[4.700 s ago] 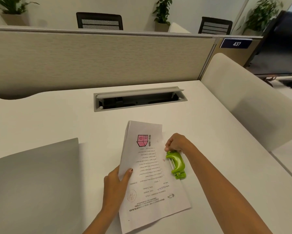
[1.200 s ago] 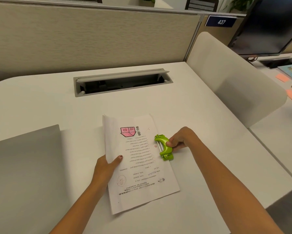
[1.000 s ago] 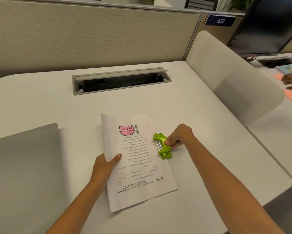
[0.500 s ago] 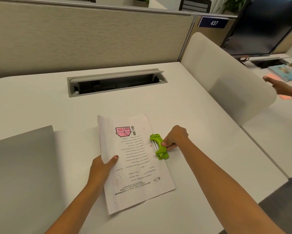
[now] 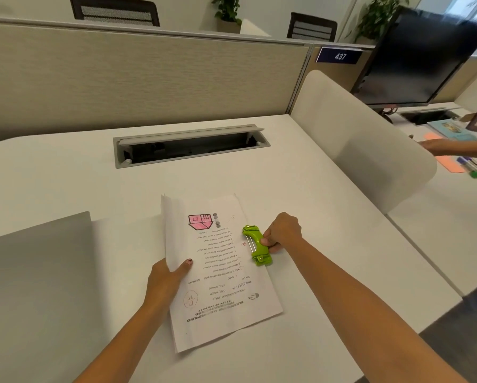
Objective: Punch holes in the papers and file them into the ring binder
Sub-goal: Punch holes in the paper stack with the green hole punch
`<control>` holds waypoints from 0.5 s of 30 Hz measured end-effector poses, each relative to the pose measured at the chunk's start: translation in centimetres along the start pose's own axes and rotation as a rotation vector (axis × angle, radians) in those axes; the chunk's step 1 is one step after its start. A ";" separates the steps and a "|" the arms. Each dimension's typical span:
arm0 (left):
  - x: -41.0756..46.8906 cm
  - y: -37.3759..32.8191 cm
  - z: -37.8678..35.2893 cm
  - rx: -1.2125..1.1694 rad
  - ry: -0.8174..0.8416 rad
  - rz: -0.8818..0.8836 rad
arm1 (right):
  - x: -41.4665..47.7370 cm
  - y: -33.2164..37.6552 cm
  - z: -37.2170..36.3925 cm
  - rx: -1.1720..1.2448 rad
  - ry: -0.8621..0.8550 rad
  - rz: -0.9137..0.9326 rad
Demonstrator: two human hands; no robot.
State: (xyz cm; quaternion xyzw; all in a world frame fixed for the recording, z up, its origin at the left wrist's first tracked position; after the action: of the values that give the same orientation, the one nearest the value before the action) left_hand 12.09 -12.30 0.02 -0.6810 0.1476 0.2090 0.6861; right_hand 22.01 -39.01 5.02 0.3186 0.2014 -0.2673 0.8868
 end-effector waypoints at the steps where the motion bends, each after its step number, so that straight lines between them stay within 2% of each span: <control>1: 0.0 0.0 0.0 0.002 -0.002 -0.003 | -0.2 -0.1 0.1 0.010 0.020 0.001; 7: -0.3 -0.3 0.1 0.007 0.003 -0.019 | -1.0 1.6 0.5 -0.054 0.127 0.056; 11: -0.6 -0.4 0.4 -0.026 0.025 -0.005 | -0.9 1.8 0.1 -0.114 0.023 0.084; 15: -0.7 0.0 0.7 -0.005 0.018 -0.015 | -0.7 1.7 0.0 -0.115 0.074 0.051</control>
State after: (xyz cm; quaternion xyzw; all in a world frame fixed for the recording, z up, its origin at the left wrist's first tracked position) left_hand 11.40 -11.69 0.40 -0.6857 0.1483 0.1980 0.6846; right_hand 22.52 -37.69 6.13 0.2818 0.2409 -0.2206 0.9022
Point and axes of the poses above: each hand's wrist, its own x-axis towards the middle knuckle, its own z-axis out of the back of the hand, y = z × x, the point moved 3 cm from there along x, towards the middle knuckle, and after that the axes turned 3 degrees about y, right-handed, at the moved point
